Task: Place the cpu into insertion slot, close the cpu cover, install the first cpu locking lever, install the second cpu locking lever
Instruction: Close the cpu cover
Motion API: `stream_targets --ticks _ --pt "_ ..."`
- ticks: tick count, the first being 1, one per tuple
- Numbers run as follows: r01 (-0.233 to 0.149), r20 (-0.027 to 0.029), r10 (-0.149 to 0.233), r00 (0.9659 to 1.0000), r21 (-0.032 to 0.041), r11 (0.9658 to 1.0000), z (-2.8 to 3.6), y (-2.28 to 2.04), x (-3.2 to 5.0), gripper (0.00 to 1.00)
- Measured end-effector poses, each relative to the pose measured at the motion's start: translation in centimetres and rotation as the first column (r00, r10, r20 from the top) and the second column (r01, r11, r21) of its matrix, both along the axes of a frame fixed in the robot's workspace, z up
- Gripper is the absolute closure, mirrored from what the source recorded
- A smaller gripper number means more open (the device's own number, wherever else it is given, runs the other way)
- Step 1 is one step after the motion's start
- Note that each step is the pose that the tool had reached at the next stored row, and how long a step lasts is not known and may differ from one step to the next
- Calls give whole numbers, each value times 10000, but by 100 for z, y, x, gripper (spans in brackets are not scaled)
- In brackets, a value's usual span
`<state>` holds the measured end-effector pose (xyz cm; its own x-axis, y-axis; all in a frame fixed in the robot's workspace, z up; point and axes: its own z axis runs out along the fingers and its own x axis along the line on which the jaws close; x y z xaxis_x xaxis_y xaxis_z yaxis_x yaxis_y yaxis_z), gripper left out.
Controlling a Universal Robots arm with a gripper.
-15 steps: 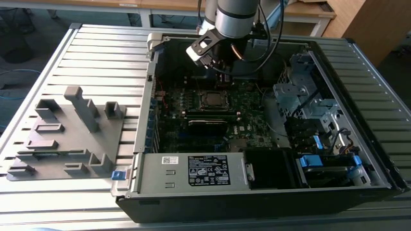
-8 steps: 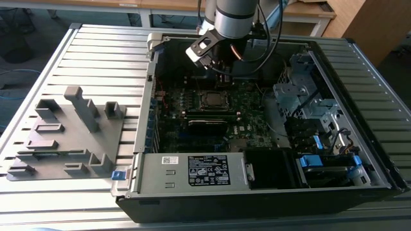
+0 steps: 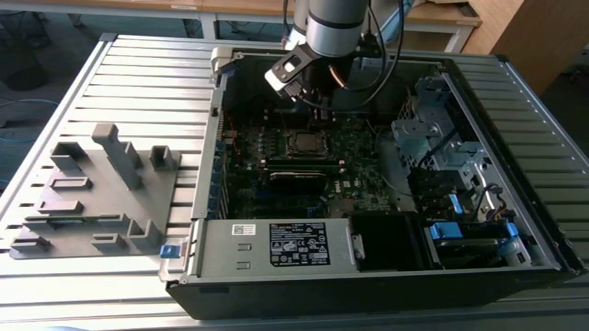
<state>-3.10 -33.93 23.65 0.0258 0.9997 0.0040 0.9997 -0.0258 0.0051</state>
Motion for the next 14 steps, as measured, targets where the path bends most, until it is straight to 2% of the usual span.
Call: stream_targets --ticks 3,11,14 --pt "-2 6 2 10000 -1 10000 -5 -19 -5 89" --pt "-10 8 10 10000 2 10000 -6 -21 -6 89" --pt "-234 8 234 9997 10 9997 -7 -21 -7 89"
